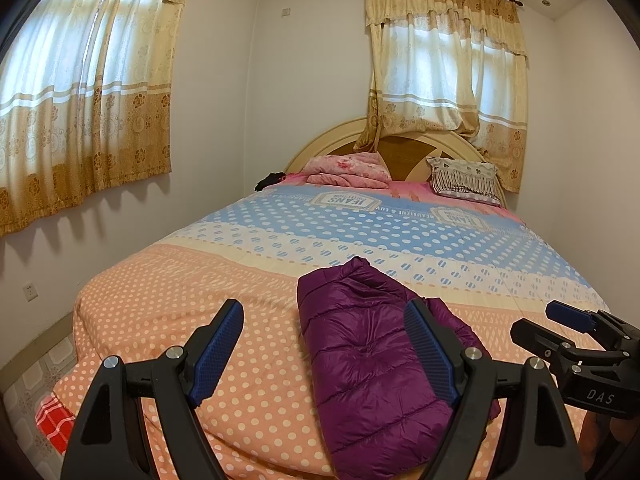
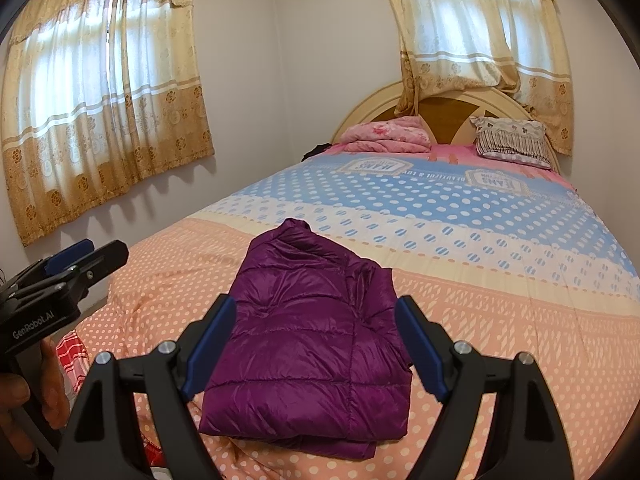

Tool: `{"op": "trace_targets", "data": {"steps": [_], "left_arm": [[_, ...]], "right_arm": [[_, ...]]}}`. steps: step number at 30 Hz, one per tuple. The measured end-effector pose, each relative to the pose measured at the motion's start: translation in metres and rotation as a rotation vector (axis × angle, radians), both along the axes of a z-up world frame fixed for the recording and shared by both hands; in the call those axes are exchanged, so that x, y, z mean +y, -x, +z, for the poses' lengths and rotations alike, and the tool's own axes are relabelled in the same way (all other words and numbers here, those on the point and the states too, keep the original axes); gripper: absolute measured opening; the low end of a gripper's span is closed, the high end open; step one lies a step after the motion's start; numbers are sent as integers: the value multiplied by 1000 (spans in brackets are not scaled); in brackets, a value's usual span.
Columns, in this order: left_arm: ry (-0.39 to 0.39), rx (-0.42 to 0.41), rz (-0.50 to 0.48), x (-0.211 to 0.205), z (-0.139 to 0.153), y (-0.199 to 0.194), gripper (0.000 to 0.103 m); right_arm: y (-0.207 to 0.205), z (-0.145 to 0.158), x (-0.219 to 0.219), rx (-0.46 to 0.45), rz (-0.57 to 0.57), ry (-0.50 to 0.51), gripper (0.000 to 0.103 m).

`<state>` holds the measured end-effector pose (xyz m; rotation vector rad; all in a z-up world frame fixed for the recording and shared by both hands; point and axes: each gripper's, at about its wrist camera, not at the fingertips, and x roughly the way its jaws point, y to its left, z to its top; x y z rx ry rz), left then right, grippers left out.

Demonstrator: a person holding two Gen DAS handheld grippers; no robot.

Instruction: Fold large clothes

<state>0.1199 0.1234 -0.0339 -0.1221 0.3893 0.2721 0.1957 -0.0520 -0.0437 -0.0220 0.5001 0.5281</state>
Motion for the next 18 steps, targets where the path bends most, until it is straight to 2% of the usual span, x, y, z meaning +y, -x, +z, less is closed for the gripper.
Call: {"op": "trace_targets", "data": {"steps": [12, 18], "left_arm": [[17, 21, 20, 8, -2, -4, 83], [2, 27, 24, 6, -3, -4, 83]], "right_arm": [[0, 1, -1, -1, -3, 0, 84], [1, 0, -2, 5, -4, -3, 84]]}}
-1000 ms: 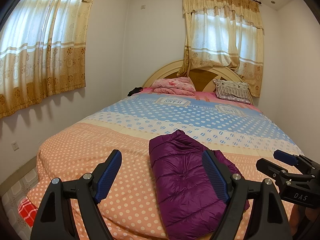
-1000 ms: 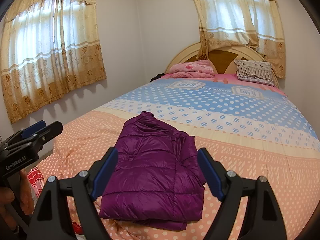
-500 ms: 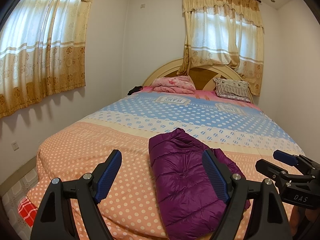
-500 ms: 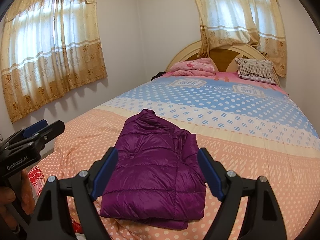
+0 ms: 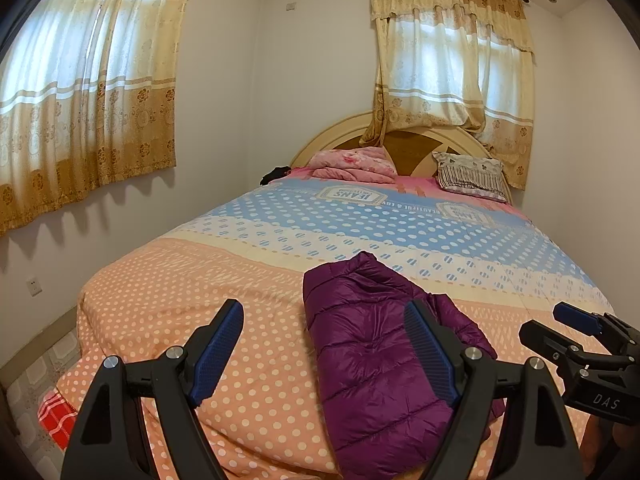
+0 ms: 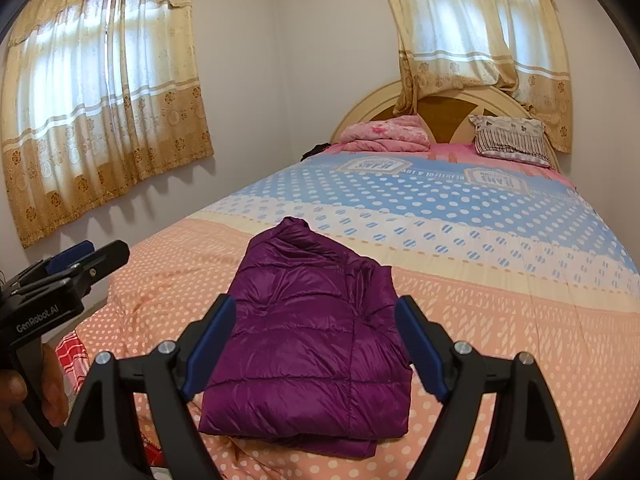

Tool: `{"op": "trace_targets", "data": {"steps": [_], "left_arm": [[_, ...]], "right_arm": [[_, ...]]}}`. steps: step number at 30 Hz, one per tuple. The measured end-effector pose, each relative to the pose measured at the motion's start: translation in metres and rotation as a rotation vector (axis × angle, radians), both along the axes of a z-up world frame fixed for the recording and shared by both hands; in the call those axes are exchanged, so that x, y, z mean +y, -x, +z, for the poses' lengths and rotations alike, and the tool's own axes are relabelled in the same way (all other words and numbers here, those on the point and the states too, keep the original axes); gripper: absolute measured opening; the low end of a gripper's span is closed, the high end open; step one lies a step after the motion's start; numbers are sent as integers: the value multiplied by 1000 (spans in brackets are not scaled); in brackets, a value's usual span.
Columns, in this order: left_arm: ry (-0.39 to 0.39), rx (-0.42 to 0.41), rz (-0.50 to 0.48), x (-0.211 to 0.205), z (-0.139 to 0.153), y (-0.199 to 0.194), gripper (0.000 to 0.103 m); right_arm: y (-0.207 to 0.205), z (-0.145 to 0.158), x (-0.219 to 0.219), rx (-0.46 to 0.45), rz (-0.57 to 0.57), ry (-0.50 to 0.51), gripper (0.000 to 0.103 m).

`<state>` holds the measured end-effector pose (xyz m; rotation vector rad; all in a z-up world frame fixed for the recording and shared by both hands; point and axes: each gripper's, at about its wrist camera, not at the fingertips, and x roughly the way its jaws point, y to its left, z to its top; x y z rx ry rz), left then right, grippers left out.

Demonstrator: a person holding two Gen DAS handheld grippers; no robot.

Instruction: Fold large clothes

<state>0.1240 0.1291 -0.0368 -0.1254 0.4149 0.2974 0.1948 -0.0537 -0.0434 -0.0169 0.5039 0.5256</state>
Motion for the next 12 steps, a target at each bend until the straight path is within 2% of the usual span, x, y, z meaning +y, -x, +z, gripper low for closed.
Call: {"op": "trace_targets", "data": {"steps": [8, 12], "left_arm": [[-45, 5, 30, -2, -2, 0, 83], [-36, 8, 26, -1, -3, 0, 83]], "right_arm": [[0, 0, 0, 1, 0, 1, 84], [0, 0, 0, 0, -1, 0, 84]]}}
